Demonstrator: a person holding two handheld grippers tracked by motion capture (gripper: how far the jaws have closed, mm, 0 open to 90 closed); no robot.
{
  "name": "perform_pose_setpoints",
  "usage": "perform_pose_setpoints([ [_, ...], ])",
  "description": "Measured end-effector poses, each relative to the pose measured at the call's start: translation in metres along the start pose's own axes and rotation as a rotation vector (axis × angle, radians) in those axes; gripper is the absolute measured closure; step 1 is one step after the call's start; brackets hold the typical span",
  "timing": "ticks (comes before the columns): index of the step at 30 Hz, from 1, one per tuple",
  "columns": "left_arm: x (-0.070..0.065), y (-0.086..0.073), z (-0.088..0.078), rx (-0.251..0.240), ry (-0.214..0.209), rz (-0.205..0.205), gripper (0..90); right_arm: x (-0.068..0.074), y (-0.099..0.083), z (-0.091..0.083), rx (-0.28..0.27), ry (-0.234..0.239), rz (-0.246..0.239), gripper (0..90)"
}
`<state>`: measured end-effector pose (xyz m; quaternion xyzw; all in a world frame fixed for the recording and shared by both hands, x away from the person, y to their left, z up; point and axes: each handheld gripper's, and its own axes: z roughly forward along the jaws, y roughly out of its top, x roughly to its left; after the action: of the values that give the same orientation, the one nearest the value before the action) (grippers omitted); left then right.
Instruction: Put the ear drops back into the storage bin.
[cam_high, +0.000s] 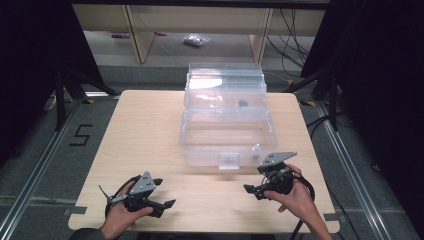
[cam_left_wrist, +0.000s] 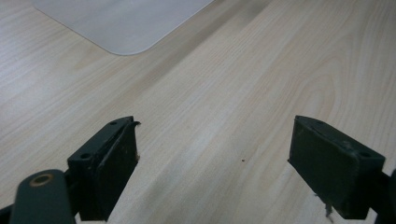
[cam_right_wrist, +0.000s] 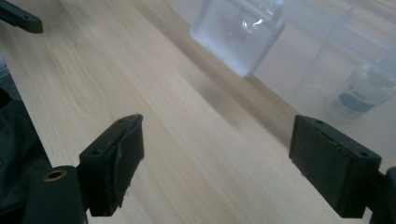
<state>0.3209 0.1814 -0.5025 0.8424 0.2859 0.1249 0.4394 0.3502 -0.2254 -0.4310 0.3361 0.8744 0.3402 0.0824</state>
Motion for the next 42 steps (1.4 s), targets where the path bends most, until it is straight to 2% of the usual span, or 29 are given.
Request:
perform_pose_setpoints([
  [1, 0.000, 0.000, 0.000, 0.003, -0.006, 0.001, 14.8, 0.000, -0.002, 0.002, 0.001, 0.005, -0.012, 18.8],
  [2, 0.000, 0.000, 0.000, 0.003, -0.005, 0.001, 14.8, 0.002, -0.004, 0.003, 0.008, 0.008, 0.026, 18.9],
  [4, 0.000, 0.000, 0.000, 0.003, -0.005, 0.004, 14.8, 0.001, -0.007, 0.005, 0.005, 0.010, 0.025, 18.9],
  [5, 0.000, 0.000, -0.001, 0.007, -0.003, 0.005, 14.8, 0.004, -0.009, 0.006, 0.011, 0.016, 0.050, 18.9],
  [8, 0.000, 0.000, -0.001, 0.008, -0.003, 0.006, 14.8, 0.002, -0.013, 0.011, -0.005, 0.001, 0.022, 18.9],
  [9, 0.000, 0.000, -0.001, 0.008, -0.003, 0.006, 14.8, 0.004, -0.014, 0.010, 0.012, 0.013, 0.040, 18.9],
  [10, 0.000, 0.000, -0.001, 0.008, -0.003, 0.006, 14.8, 0.002, -0.015, 0.011, -0.005, 0.010, 0.015, 18.9],
  [11, 0.000, 0.000, -0.001, 0.007, -0.003, 0.006, 14.8, 0.002, -0.016, 0.011, -0.003, 0.031, 0.011, 18.8],
  [12, 0.001, 0.001, -0.001, 0.012, -0.001, 0.011, 14.8, 0.005, -0.017, 0.010, 0.005, 0.023, 0.037, 18.8],
  [14, 0.000, 0.001, -0.001, 0.012, 0.000, 0.012, 14.8, 0.004, -0.020, 0.010, -0.001, 0.015, 0.040, 18.8],
  [15, 0.000, 0.000, -0.001, 0.007, -0.004, 0.005, 14.8, 0.005, -0.021, 0.011, -0.011, 0.026, 0.034, 18.8],
  [16, 0.001, 0.001, -0.002, 0.024, -0.005, 0.024, 14.8, 0.005, -0.023, 0.012, -0.019, 0.023, 0.031, 18.7],
  [17, 0.000, 0.000, -0.001, 0.010, -0.002, 0.010, 14.9, 0.007, -0.024, 0.011, -0.005, 0.026, 0.055, 18.7],
  [19, 0.001, 0.001, -0.001, 0.013, -0.001, 0.014, 14.8, 0.006, -0.029, 0.013, -0.033, 0.011, 0.039, 18.7],
  [21, 0.001, 0.000, -0.001, 0.010, 0.002, 0.021, 14.8, 0.006, -0.033, 0.014, -0.024, 0.021, 0.046, 18.6],
  [24, 0.000, 0.000, -0.001, 0.005, -0.004, 0.004, 14.8, 0.005, -0.041, 0.016, -0.019, 0.018, 0.068, 17.3],
  [26, 0.001, 0.001, -0.001, 0.013, 0.000, 0.016, 14.8, 0.004, -0.044, 0.016, -0.012, 0.015, 0.058, 15.8],
  [27, 0.001, 0.001, -0.001, 0.013, 0.000, 0.015, 14.8, 0.004, -0.046, 0.017, -0.035, 0.016, 0.054, 16.1],
  [28, 0.002, 0.001, -0.002, 0.030, 0.004, 0.037, 14.8, 0.004, -0.048, 0.016, -0.016, 0.021, 0.054, 16.0],
  [31, 0.001, 0.001, -0.002, 0.025, 0.009, 0.032, 14.8, 0.003, -0.051, 0.015, -0.026, 0.021, 0.066, 16.0],
  [32, 0.001, 0.001, -0.002, 0.025, 0.009, 0.032, 14.8, 0.005, -0.053, 0.016, -0.030, 0.021, 0.090, 15.9],
  [33, 0.001, 0.001, -0.002, 0.025, 0.009, 0.032, 14.8, 0.003, -0.054, 0.015, -0.032, 0.012, 0.073, 15.9],
  [34, 0.001, 0.001, -0.002, 0.025, 0.009, 0.032, 14.8, 0.003, -0.055, 0.017, -0.061, 0.013, 0.067, 15.9],
  [35, 0.001, 0.001, -0.002, 0.025, 0.009, 0.033, 14.8, 0.003, -0.056, 0.014, -0.037, 0.012, 0.072, 15.9],
  [39, 0.001, 0.001, -0.001, 0.014, 0.010, 0.031, 14.8, 0.004, -0.060, 0.014, -0.034, 0.009, 0.079, 15.9],
  [40, 0.001, 0.001, -0.001, 0.014, 0.010, 0.031, 14.8, 0.004, -0.062, 0.014, -0.040, 0.004, 0.068, 15.9],
  [42, 0.001, 0.001, -0.002, 0.024, 0.007, 0.033, 14.8, 0.007, -0.064, 0.013, -0.025, 0.017, 0.101, 15.9],
])
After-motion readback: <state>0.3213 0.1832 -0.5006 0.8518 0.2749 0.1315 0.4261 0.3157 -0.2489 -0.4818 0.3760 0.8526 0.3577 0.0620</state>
